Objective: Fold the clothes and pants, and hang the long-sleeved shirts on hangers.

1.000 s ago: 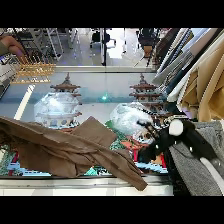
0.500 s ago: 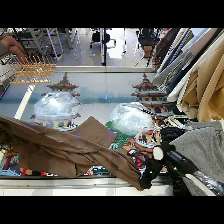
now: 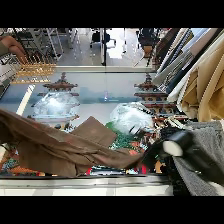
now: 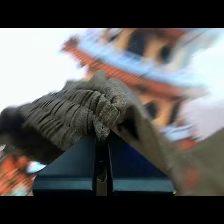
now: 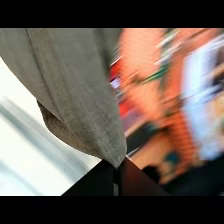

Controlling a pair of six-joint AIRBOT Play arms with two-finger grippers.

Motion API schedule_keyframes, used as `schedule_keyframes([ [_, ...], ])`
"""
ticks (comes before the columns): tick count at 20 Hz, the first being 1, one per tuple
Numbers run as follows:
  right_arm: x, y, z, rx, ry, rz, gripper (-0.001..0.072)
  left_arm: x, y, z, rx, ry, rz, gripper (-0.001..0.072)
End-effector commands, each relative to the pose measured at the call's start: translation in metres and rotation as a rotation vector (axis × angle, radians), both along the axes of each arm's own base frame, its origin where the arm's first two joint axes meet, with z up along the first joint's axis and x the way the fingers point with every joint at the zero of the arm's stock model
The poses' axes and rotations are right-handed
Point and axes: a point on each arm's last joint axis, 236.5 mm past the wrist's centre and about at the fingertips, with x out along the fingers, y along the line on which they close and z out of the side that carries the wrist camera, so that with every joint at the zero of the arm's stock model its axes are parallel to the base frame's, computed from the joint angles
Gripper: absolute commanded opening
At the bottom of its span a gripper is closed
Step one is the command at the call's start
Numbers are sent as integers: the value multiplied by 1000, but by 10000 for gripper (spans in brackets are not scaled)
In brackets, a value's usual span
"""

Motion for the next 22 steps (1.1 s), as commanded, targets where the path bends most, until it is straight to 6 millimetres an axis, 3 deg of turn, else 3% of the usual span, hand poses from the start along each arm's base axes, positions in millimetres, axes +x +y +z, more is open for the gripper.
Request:
schedule_keyframes([
  [1, 45, -35, 184, 156, -608, -172, 18, 3, -48, 136, -223, -518, -120, 11],
  [2, 46, -43, 230, 216, -757, -194, 18, -11, -48, 174, -261, -650, -124, 13],
  [3, 44, -51, 263, 248, -863, -206, 18, -29, -41, 203, -283, -756, -105, 12],
  [4, 43, -58, 284, 264, -933, -220, 18, -48, -27, 226, -269, -837, -52, 12],
  [5, 42, -65, 296, 255, -972, -232, 18, -65, -9, 235, -230, -871, 15, 11],
  [7, 48, -69, 295, 223, -980, -240, 18, -94, 26, 236, -188, -882, 142, 11],
  [10, 72, -56, 273, 179, -915, -236, 17, -98, 56, 220, -185, -855, 199, 11],
  [13, 117, -70, 229, 101, -805, -380, 17, -76, 99, 146, -154, -634, 277, 11],
  [16, 176, -114, 162, 54, -659, -602, 17, -44, 149, 66, -205, -479, 344, 10],
  [17, 203, -116, 135, 104, -610, -637, 17, -25, 160, 42, -253, -463, 350, 11],
  [20, 283, -91, 60, 295, -541, -657, 17, 52, 172, -36, -332, -412, 342, 11],
  [22, 332, -74, 26, 368, -568, -658, 17, 107, 172, -86, -348, -405, 369, 11],
])
